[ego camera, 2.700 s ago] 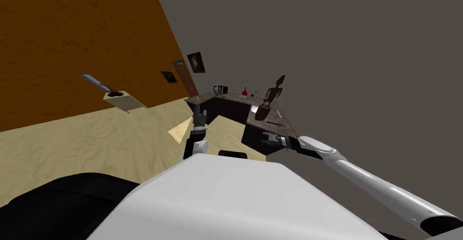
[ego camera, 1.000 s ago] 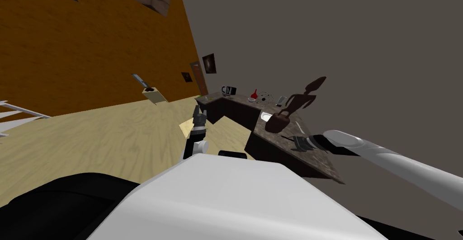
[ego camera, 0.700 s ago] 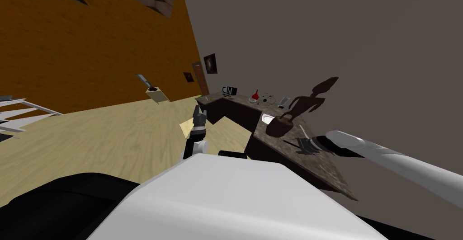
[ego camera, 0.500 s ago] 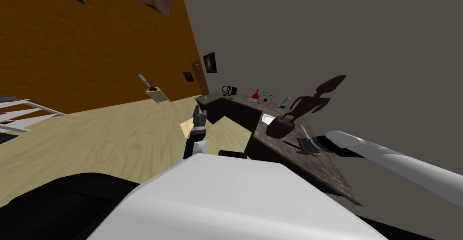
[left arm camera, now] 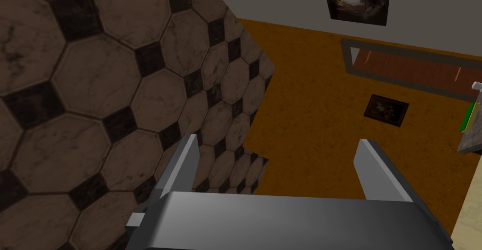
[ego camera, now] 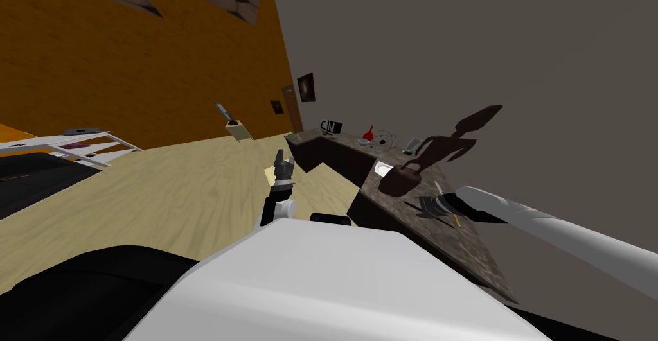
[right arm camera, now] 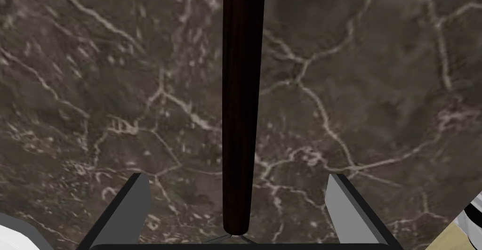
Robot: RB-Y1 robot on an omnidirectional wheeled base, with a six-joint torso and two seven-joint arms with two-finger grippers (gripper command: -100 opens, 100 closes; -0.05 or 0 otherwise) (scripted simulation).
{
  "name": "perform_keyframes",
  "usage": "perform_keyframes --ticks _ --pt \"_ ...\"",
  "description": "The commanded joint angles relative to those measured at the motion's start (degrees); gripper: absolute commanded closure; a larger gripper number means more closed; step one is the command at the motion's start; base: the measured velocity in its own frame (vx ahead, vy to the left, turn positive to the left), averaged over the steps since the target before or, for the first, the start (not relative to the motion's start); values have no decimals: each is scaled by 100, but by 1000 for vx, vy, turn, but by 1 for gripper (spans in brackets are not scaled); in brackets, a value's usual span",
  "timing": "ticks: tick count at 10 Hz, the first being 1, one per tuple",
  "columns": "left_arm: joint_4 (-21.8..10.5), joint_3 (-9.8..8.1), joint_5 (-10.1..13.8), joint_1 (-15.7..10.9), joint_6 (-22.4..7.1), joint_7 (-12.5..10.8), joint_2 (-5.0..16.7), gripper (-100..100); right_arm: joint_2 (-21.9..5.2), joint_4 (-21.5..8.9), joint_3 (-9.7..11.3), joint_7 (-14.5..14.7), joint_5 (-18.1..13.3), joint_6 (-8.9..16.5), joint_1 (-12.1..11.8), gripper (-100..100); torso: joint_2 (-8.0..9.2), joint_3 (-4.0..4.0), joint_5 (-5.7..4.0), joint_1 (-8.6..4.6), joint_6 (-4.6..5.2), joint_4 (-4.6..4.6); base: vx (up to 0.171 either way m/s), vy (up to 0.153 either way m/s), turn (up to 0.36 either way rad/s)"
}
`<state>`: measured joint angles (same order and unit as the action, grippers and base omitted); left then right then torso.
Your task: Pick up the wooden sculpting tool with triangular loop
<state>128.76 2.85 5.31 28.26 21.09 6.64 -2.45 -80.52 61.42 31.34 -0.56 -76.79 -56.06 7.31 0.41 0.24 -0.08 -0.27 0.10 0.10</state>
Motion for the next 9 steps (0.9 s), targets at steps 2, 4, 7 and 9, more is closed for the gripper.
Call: perform_keyframes --ticks 2,4,7,9 --pt "0 0 0 0 0 0 0 0 26 112 118 -355 -72 169 16 -100 -4 -2 1 4 2 -1 -77 -43 129" --pt "0 0 0 0 0 0 0 0 42 208 207 -626 -128 295 26 -100 -4 -2 2 5 2 -1 -88 -56 123" --pt "0 0 0 2 0 0 0 0 35 193 185 -566 -118 262 26 100 -28 -16 4 19 4 -6 -14 -10 6" --pt "0 0 0 2 0 0 0 0 33 194 182 -568 -116 264 29 100 -35 -21 2 20 5 -10 0 0 0"
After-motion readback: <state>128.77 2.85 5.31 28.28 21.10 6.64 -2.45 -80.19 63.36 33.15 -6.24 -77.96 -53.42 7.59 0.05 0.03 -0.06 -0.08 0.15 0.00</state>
